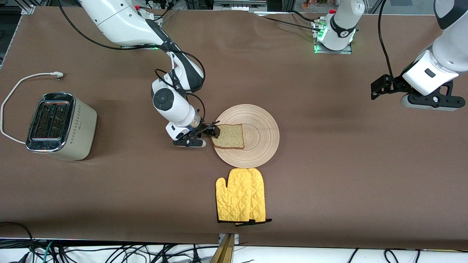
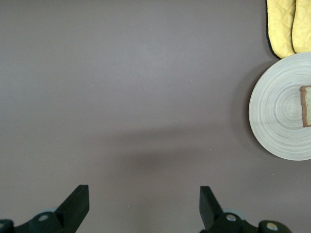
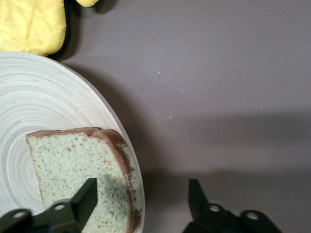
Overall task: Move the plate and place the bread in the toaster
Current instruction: 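Grasp the bread slice on the plate with the right gripper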
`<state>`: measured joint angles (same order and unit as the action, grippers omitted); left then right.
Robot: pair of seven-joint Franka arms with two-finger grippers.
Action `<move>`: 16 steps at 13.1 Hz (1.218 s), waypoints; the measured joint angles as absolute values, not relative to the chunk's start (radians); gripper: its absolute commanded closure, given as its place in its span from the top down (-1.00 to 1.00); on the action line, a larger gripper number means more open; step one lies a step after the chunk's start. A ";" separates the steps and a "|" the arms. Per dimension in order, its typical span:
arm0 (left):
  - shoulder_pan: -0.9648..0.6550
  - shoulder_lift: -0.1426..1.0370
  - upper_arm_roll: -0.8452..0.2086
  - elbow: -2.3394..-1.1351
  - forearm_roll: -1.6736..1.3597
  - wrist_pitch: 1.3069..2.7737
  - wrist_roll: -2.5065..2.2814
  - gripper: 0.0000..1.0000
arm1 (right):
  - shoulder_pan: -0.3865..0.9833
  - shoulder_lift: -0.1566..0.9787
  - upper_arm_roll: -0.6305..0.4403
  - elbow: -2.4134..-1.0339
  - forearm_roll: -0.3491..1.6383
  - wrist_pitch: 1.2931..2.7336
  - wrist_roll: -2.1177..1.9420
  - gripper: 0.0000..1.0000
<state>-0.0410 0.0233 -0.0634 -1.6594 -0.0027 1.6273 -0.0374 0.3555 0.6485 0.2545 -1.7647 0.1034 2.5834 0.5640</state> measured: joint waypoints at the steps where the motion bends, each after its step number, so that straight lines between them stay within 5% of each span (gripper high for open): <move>1: -0.041 0.024 -0.063 -1.659 -0.003 1.619 -0.039 1.00 | 0.361 0.649 0.255 -1.763 0.103 2.584 0.570 0.34; 5: -0.041 0.024 -0.061 -1.659 -0.003 1.606 -0.039 1.00 | 0.370 0.650 0.254 -1.762 0.104 2.584 0.577 0.01; 13: -0.041 0.024 -0.056 -1.659 -0.003 1.603 -0.039 1.00 | 0.371 0.650 0.255 -1.759 0.104 2.584 0.577 -1.00; 16: -0.041 0.024 -0.056 -1.659 -0.003 1.603 -0.039 1.00 | 0.371 0.650 0.255 -1.757 0.104 2.584 0.577 -1.00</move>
<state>-0.0410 0.0239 -0.0557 -1.6590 -0.0028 1.6029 -0.0393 0.3709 0.6499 0.2549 -1.7571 0.1039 2.5842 0.5768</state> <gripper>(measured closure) 0.000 0.965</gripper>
